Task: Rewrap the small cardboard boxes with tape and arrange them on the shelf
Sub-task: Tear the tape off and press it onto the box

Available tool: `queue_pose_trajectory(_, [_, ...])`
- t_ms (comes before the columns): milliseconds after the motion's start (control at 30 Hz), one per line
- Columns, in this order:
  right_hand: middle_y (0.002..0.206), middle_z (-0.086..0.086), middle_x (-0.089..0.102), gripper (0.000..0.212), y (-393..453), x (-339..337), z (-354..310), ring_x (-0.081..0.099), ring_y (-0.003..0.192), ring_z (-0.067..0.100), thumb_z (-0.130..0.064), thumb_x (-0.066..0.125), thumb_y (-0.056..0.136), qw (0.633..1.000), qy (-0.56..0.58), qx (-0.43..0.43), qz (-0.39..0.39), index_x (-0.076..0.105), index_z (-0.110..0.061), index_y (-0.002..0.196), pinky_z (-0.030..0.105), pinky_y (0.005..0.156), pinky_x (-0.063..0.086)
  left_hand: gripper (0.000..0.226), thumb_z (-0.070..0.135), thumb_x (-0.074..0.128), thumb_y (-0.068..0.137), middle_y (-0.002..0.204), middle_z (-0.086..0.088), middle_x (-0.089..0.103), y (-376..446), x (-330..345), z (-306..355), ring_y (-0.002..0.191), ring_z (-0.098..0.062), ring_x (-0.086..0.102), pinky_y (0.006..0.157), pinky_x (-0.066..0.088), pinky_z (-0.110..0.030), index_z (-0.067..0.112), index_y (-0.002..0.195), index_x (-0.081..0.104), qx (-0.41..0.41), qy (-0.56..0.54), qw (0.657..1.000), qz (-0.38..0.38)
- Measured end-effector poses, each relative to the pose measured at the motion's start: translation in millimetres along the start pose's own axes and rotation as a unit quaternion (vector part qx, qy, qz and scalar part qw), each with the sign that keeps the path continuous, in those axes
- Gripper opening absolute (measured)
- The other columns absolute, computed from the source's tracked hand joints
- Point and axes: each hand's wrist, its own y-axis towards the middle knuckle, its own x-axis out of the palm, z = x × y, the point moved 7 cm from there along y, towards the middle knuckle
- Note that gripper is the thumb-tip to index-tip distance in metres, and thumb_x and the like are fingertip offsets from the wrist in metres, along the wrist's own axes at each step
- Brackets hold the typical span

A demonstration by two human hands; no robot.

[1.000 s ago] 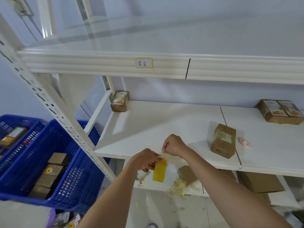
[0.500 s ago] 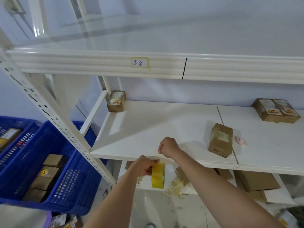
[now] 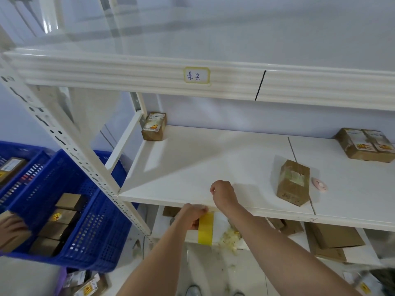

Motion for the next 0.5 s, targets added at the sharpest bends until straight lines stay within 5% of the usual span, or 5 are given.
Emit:
queue_pose_trajectory(133, [0.102, 0.008, 0.07, 0.027, 12, -16, 9, 0.068, 0.09, 0.026, 0.005, 0.052, 0.088, 1.0, 0.014, 0.023, 0.013, 0.074, -0.009, 0.095, 0.025, 0.072, 0.05, 0.06, 0.049, 0.074, 0.083, 0.106, -0.012, 0.072, 62, -7, -36, 0.092, -0.028, 0.073, 0.08, 0.063, -0.043, 0.006, 0.123, 0.061, 0.009, 0.091, 0.994, 0.054])
queue_pose_trajectory(200, [0.11, 0.008, 0.068, 0.023, 16, -19, 16, 0.067, 0.1, 0.029, -0.001, 0.055, 0.091, 0.999, 0.012, 0.033, 0.007, 0.072, -0.011, 0.103, 0.026, 0.078, 0.05, 0.065, 0.045, 0.073, 0.088, 0.103, -0.013, 0.072, 52, -5, -45, 0.087, -0.028, 0.073, 0.071, 0.063, -0.041, 0.006, 0.135, 0.05, -0.017, 0.066, 0.997, 0.048])
queue_pose_trajectory(300, [0.11, 0.006, 0.07, 0.023, 10, -7, 25, 0.067, 0.102, 0.028, -0.004, 0.053, 0.091, 0.998, 0.002, 0.041, -0.043, 0.072, -0.012, 0.101, 0.032, 0.086, 0.055, 0.048, 0.031, 0.067, 0.096, 0.099, -0.014, 0.071, 10, 11, -37, 0.084, -0.027, 0.071, 0.071, 0.062, -0.041, 0.002, 0.131, 0.051, -0.041, -0.029, 0.998, -0.04])
queue_pose_trajectory(400, [0.094, 0.009, 0.075, 0.023, 2, 6, 25, 0.072, 0.087, 0.029, -0.002, 0.051, 0.088, 0.993, 0.02, 0.059, -0.1, 0.074, -0.007, 0.09, 0.033, 0.076, 0.06, 0.035, 0.026, 0.065, 0.098, 0.098, -0.013, 0.07, -2, 12, -26, 0.085, -0.028, 0.07, 0.076, 0.061, -0.041, 0.0, 0.121, 0.059, -0.014, -0.01, 0.997, -0.077])
queue_pose_trajectory(500, [0.096, 0.016, 0.073, 0.016, -15, 26, 24, 0.071, 0.07, 0.029, -0.006, 0.058, 0.095, 0.963, 0.034, 0.13, -0.235, 0.066, 0.006, 0.1, 0.036, 0.069, 0.063, 0.026, 0.022, 0.068, 0.097, 0.102, -0.016, 0.069, -11, 6, -18, 0.088, -0.032, 0.07, 0.073, 0.061, -0.04, 0.006, 0.116, 0.061, 0.016, -0.005, 0.995, -0.101])
